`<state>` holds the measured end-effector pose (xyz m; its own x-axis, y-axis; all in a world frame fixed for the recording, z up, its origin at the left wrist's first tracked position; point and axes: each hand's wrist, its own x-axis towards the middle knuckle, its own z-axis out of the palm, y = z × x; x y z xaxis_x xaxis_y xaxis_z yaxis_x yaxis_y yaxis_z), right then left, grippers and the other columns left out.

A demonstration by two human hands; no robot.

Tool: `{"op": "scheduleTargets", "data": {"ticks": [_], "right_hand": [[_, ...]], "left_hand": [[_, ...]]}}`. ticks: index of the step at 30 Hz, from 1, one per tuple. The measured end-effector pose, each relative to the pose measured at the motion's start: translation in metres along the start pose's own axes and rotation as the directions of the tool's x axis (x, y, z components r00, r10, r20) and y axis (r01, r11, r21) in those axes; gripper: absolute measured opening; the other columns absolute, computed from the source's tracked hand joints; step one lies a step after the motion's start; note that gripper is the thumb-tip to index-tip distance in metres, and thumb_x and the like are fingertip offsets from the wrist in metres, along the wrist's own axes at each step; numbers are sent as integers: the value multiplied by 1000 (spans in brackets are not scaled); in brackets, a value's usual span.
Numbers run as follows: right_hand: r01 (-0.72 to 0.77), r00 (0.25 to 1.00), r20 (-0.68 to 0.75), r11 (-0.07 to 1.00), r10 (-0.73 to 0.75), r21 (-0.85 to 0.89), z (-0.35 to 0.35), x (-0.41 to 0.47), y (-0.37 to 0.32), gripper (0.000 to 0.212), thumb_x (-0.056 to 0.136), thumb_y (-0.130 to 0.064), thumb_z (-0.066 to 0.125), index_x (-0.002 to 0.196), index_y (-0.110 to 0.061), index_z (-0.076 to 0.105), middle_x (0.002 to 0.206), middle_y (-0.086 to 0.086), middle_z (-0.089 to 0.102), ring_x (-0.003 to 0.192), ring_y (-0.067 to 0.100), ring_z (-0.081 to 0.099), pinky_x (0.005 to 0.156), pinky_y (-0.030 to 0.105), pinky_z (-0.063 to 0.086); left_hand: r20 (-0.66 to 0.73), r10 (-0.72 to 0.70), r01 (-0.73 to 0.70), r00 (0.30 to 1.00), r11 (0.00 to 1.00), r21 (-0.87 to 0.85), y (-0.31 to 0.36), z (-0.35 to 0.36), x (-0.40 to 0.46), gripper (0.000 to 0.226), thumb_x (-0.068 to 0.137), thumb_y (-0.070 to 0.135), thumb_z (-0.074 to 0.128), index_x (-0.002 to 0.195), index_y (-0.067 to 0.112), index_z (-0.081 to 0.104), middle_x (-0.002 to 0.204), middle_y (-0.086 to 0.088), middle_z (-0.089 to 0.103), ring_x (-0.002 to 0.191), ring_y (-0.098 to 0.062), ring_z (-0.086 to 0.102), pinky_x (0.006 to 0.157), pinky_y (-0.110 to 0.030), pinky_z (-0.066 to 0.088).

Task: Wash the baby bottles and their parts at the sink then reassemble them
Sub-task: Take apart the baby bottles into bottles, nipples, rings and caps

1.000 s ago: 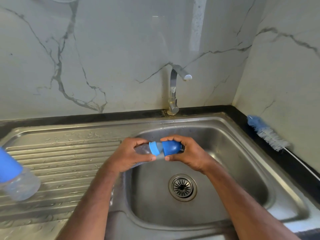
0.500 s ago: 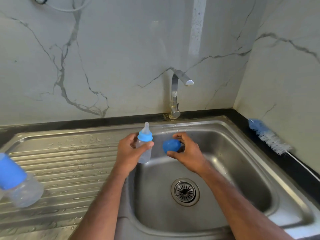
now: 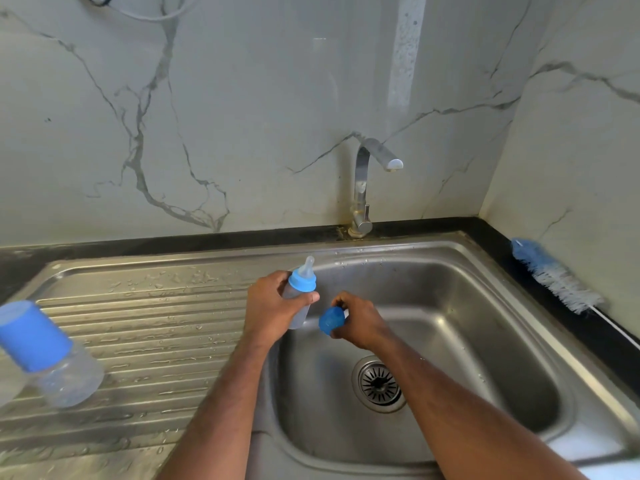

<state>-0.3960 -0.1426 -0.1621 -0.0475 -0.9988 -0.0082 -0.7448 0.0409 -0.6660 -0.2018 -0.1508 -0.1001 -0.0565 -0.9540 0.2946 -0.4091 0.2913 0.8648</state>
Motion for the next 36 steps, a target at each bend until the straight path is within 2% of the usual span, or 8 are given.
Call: {"op": "scheduleTargets", "data": {"ticks": [4,9,16,21,24,28,34,36], "right_hand": [[8,998,62,997,-3,-75,12,5,8,46,68,-16,87,106,-23,62,112,-2,68,94,18,63,82,36,56],[3,997,72,998,2,-69,23,8,12,46,66,-18,87,103,-28,61,111,-3,67,98,17,63,85,40,58],[-73,997,7,994,74,-84,-16,-2,46,43,66,-9,85,102,-23,66,106,-3,69,97,16,62,85,34,54],[-179,982,-90,971,167,-156,-63,-19,84,40,63,-9,84,87,-29,59,95,0,69,89,21,63,75,34,52],[-260,951,-194,962,240,-84,-78,-31,109,34,66,-2,80,89,-20,64,89,5,67,83,23,62,69,32,48],[-314,920,-260,949,294,-39,-81,-34,129,29,70,2,78,87,-18,64,87,7,68,83,20,59,68,26,43],[-347,906,-276,937,322,-46,-71,-27,142,29,71,-1,78,81,-20,60,92,11,72,87,24,63,76,30,49],[-365,909,-250,927,335,-84,-69,-26,144,27,73,-3,78,83,-21,60,95,9,71,91,25,64,80,30,50]], "left_hand": [[-15,-29,29,999,1000,-9,0,1,1,38,65,29,93,95,16,73,84,4,72,75,-11,67,63,-20,47],[-7,-30,30,1000,1000,-1,-3,0,2,39,66,30,93,97,16,74,85,4,74,78,-14,70,68,-29,56],[40,31,-35,999,994,104,-5,10,2,29,67,35,91,82,24,68,73,9,67,63,-2,58,56,-12,37],[232,48,-58,972,998,39,6,42,-3,39,71,34,89,105,22,72,95,9,72,86,-4,66,73,-11,42],[309,16,-14,951,1000,-9,18,68,-1,44,75,32,87,114,24,69,105,10,72,95,-2,64,75,-11,43],[276,0,17,961,998,-58,25,96,0,38,74,34,87,105,20,71,100,-8,72,81,-13,58,72,-37,49],[312,2,0,950,1000,-7,14,97,0,54,63,52,83,102,17,70,97,-11,70,75,-9,51,69,-28,41],[330,-16,9,944,1000,22,9,92,0,47,70,42,87,108,19,71,95,-6,70,74,-6,52,68,-21,41]]}}
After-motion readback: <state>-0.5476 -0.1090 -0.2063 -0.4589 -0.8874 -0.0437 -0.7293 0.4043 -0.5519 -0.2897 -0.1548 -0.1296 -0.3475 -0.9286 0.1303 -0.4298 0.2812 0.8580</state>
